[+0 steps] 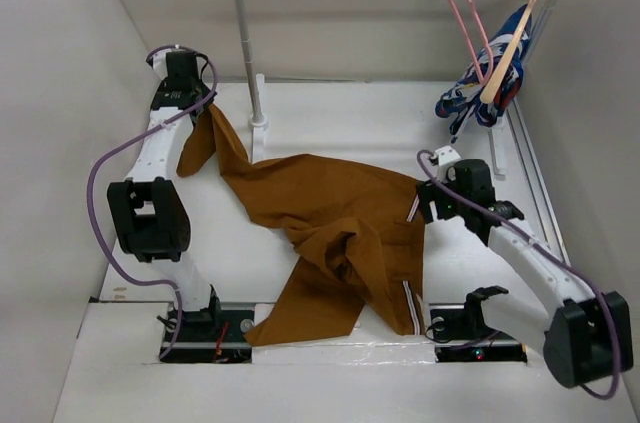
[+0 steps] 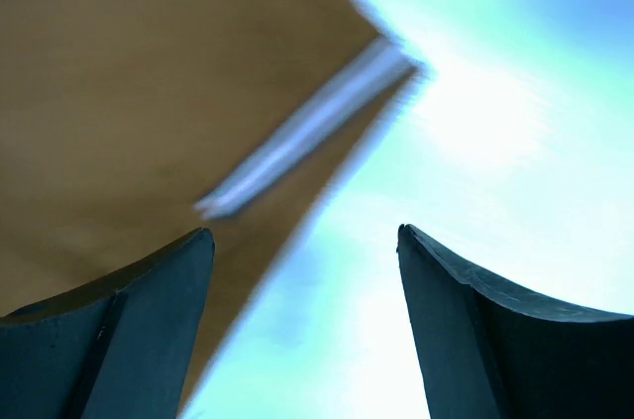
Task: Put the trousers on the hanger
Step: Flatten out the trousers at the center of the board.
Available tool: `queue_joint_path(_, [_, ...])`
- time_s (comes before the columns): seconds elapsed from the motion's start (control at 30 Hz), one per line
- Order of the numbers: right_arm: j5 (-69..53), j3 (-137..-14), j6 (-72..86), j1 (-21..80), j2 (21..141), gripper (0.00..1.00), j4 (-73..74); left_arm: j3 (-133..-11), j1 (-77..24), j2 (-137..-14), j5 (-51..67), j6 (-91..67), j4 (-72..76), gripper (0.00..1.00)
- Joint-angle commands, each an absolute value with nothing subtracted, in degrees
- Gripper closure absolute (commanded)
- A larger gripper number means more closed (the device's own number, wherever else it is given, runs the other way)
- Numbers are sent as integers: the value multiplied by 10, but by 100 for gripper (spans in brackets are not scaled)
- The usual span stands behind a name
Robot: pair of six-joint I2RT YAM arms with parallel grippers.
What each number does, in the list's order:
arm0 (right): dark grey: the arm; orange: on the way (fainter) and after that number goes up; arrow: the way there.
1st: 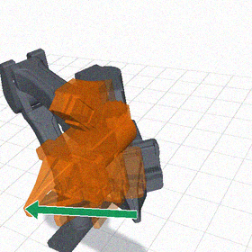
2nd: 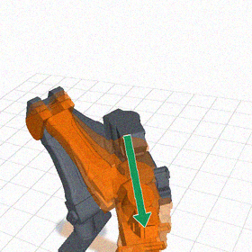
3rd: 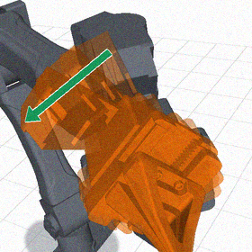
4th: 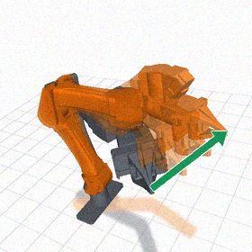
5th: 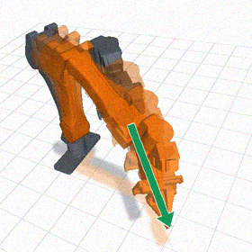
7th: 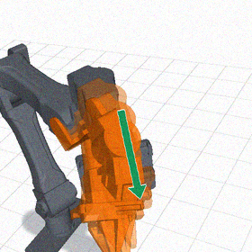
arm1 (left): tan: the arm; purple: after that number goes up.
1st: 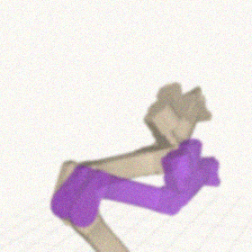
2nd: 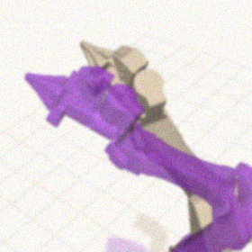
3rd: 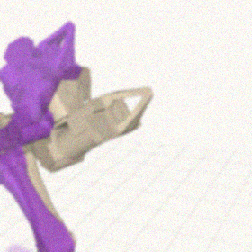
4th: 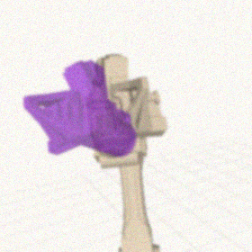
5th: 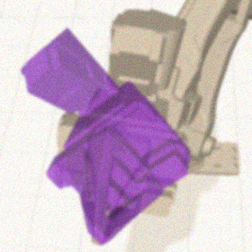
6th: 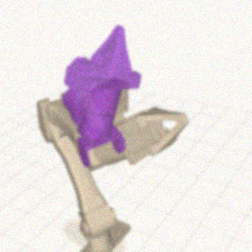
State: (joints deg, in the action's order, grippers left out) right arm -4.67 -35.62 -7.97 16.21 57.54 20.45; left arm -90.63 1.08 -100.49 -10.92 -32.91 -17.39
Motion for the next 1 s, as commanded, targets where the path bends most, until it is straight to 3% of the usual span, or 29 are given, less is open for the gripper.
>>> queue_joint_path(0.0, [-85,-347,-81,99,634,20,138,-902,10,-961,-98,-340,-155,100])
queue_joint_path(0.27, [-182,-338,-9,86,811,20,-97,-861,10,-920,-100,-341,-153,100])
queue_joint_path(0.37, [-182,-334,17,101,837,26,-122,-836,10,-907,-96,-346,-147,100])
queue_joint_path(0.47, [-166,-318,28,109,848,43,-150,-810,10,-889,-93,-351,-139,100])
queue_joint_path(0.5, [-176,-312,33,109,852,68,-161,-806,10,-886,-95,-352,-138,100])
queue_joint_path(0.57, [-182,-290,49,103,843,93,-182,-797,10,-874,-97,-349,-138,100])
queue_joint_path(0.6, [-182,-283,54,103,833,100,-182,-795,10,-869,-101,-347,-140,100])
queue_joint_path(0.7, [-150,-265,51,84,745,100,-144,-794,10,-853,-104,-338,-148,100])
queue_joint_path(0.83, [-90,-297,11,25,599,100,36,-780,10,-814,-111,-332,-163,100])
queue_joint_path(0.97, [-59,-368,-93,-134,531,100,140,-773,3,-815,-96,-304,-194,100])
